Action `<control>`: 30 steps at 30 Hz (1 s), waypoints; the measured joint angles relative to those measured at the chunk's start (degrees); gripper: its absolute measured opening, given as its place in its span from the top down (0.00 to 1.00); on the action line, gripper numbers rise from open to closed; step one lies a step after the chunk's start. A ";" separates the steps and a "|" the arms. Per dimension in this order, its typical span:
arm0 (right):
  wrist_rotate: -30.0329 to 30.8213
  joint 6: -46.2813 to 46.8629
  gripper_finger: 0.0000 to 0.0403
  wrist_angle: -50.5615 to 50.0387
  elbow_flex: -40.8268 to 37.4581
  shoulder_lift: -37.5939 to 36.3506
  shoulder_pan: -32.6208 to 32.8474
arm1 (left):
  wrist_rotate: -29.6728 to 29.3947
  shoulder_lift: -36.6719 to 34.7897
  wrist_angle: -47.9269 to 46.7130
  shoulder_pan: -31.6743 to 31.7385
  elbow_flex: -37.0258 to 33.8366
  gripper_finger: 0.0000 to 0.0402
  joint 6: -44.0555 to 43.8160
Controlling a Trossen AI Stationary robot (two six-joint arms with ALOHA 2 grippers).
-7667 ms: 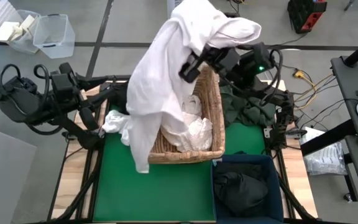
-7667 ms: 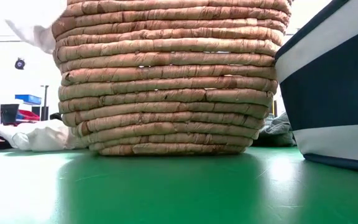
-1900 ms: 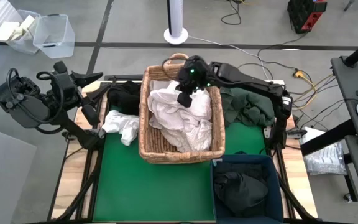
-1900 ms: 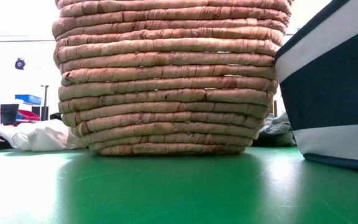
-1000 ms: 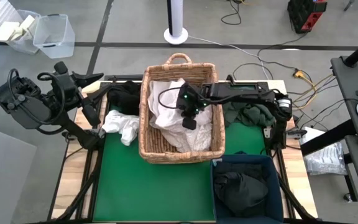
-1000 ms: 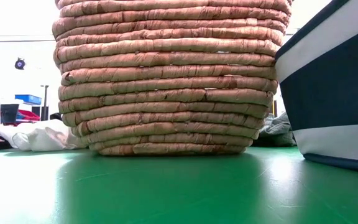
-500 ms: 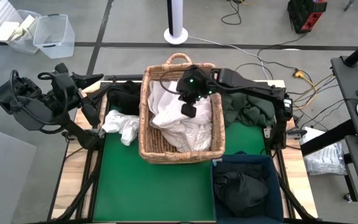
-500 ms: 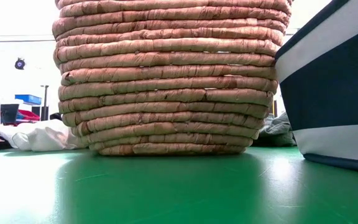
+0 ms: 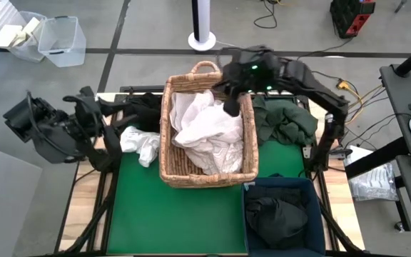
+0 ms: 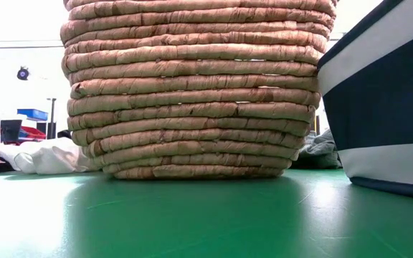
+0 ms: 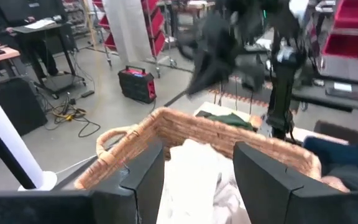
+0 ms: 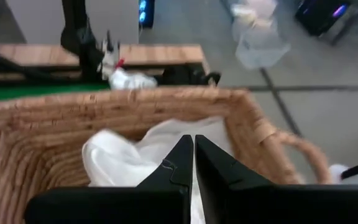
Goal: Sort clothes
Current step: Put the black sweater into the laundry organizer
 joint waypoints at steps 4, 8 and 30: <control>1.12 0.88 0.98 -0.15 -0.03 -3.11 -0.59 | 0.05 -0.06 0.00 0.00 -2.56 0.58 -2.26; 1.15 0.97 0.98 -0.11 -0.04 -5.64 -0.68 | 3.71 -0.69 -0.02 0.26 -5.17 0.58 -4.80; 5.45 4.65 0.98 -9.26 -0.11 -11.91 -0.76 | 29.80 -11.96 0.04 6.91 -29.27 0.58 -29.52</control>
